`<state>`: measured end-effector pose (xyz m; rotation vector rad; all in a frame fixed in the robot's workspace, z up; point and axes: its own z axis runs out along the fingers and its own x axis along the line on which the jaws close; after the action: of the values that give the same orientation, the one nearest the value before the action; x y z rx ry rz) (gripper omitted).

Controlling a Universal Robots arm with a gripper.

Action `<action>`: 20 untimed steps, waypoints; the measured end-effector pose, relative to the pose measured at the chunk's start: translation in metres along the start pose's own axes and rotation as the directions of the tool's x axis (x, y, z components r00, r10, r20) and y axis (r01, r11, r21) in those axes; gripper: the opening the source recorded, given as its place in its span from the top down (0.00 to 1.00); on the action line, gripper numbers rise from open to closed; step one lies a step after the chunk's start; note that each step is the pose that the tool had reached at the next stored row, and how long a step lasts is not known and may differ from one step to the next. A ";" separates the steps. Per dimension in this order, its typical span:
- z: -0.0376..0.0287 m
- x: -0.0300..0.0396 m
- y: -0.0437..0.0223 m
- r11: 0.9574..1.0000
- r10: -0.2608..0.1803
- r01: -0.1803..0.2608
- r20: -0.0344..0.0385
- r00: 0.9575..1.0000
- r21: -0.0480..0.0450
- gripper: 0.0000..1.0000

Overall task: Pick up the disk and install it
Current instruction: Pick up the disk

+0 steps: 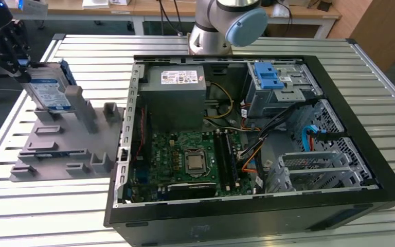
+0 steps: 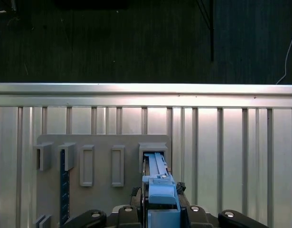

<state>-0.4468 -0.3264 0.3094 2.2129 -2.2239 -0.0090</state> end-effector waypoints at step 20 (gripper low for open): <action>-0.0198 -0.0002 0.0002 1.000 0.000 0.000 0.000 1.000 0.000 0.64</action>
<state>-0.4469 -0.3263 0.3292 2.2126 -2.2238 -0.0092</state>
